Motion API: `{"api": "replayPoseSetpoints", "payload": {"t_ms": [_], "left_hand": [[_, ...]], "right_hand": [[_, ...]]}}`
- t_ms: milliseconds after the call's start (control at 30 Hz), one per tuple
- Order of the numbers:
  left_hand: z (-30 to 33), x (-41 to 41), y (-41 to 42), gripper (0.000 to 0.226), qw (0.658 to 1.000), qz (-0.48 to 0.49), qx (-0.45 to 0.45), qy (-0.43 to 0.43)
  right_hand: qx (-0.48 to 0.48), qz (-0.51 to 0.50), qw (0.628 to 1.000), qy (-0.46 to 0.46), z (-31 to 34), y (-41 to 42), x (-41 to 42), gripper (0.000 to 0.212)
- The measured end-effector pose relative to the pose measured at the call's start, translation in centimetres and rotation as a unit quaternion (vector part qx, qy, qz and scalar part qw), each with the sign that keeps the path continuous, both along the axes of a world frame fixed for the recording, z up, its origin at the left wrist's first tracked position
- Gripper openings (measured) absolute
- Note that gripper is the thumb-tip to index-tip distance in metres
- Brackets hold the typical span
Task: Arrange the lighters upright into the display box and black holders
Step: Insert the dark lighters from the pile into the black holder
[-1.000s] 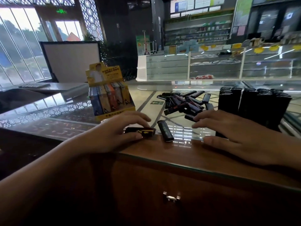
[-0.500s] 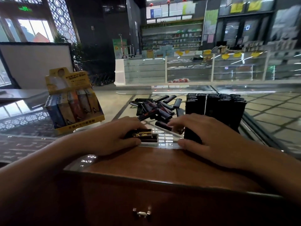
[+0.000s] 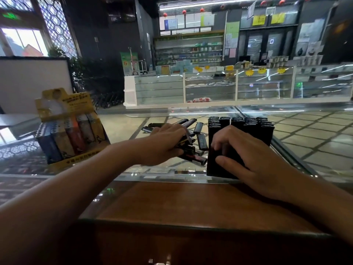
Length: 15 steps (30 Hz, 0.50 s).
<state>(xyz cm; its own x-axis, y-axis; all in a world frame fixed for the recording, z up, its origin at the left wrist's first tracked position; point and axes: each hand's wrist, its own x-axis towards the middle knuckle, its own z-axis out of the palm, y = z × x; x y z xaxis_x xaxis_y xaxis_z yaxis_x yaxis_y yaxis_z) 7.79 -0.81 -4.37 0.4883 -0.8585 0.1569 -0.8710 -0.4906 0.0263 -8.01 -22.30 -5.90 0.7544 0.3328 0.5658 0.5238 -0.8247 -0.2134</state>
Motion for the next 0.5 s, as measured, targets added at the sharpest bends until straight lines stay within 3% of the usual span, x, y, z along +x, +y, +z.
{"api": "replayPoseSetpoints", "payload": {"t_ms": [167, 267, 333, 500], "left_hand": [[-0.5, -0.3, -0.2, 0.028, 0.996, -0.013, -0.008, 0.083], [-1.4, -0.5, 0.4, 0.035, 0.998, -0.023, -0.008, 0.062], [-1.9, -0.6, 0.8, 0.046, 0.999, -0.035, -0.006, 0.037], [-1.3, -0.3, 0.3, 0.049, 0.999, -0.040, 0.011, -0.004]], "right_hand": [[0.026, 0.011, 0.999, 0.028, 0.2, -0.7, 0.2, 0.024], [0.009, -0.003, 0.999, 0.033, 0.2, -1.0, 0.3, 0.036], [-0.009, -0.005, 0.999, 0.042, 0.0, -1.1, 0.4, 0.038], [-0.033, -0.016, 0.999, 0.024, -0.2, -1.2, 0.5, 0.038]]}}
